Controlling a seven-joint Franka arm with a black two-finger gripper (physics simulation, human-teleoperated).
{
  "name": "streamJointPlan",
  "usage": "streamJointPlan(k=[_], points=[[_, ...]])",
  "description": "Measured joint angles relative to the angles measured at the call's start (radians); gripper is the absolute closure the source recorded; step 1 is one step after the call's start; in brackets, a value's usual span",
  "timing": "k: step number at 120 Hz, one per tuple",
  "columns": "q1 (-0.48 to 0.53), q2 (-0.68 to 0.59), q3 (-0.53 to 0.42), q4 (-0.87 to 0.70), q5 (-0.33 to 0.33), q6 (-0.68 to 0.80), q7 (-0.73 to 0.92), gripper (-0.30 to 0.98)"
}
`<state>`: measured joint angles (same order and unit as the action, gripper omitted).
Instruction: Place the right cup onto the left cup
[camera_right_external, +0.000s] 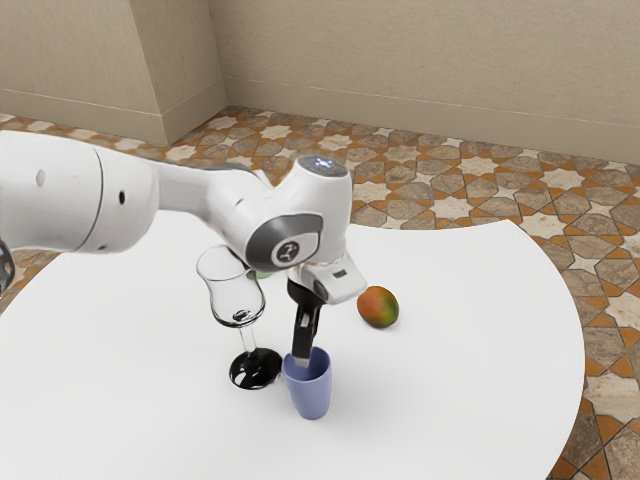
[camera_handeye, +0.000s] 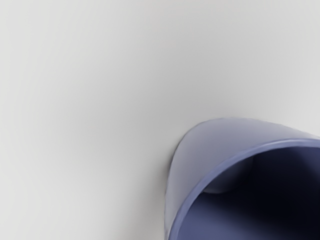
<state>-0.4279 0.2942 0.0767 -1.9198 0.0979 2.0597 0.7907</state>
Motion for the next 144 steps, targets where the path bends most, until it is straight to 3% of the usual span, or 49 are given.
streamJointPlan(k=[11, 33, 54, 94, 116, 144], points=[[-0.005, 0.02, 0.0, -0.003, 0.0, 0.023, 0.001, 0.04], [-0.01, 0.032, 0.0, -0.026, 0.001, 0.072, 0.0, 0.48], [-0.013, 0.029, 0.0, -0.042, 0.001, 0.102, -0.008, 0.68], [-0.009, 0.009, 0.0, -0.051, 0.005, 0.128, -0.026, 0.77], [0.02, 0.007, 0.004, 0.048, 0.021, 0.126, -0.022, 0.78], [0.165, -0.005, 0.009, 0.157, 0.051, 0.068, -0.017, 0.78]])
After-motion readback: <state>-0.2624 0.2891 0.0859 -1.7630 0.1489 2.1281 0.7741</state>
